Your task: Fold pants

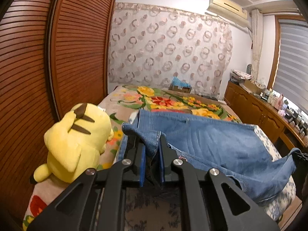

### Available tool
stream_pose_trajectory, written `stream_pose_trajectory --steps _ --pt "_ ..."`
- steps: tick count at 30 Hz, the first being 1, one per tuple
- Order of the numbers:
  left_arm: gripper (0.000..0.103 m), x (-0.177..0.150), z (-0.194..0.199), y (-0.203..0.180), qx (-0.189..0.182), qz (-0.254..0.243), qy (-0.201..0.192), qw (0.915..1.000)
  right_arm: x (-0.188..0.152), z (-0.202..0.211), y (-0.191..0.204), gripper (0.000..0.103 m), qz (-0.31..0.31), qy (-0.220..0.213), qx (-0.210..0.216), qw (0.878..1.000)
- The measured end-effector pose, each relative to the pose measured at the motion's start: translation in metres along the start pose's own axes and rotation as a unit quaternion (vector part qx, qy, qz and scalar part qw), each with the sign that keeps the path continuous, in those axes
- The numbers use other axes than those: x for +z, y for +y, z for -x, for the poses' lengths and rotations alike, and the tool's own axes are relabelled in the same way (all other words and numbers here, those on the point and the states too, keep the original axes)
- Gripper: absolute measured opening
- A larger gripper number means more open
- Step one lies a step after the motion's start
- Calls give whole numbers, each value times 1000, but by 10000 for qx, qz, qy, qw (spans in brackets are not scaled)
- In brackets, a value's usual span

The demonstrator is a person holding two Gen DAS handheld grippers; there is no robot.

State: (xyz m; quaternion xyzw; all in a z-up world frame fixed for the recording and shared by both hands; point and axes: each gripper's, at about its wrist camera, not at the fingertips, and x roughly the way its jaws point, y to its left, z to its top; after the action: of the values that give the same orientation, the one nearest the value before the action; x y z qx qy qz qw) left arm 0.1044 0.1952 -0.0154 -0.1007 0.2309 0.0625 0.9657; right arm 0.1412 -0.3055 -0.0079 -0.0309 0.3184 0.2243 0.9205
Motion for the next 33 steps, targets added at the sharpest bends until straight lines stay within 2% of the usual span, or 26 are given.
stream_pose_trajectory --steps 8,17,33 --pt "7 35 -24 -6 122 -66 -49 9999 39 -12 -11 8 12 -186 61 9998" --pt "7 58 -69 -9 170 -12 117 9998 72 -41 -26 8 -45 -83 104 9999" --pt "6 94 -134 -18 205 -204 137 9995 111 -80 -48 8 -223 -123 -165 9995"
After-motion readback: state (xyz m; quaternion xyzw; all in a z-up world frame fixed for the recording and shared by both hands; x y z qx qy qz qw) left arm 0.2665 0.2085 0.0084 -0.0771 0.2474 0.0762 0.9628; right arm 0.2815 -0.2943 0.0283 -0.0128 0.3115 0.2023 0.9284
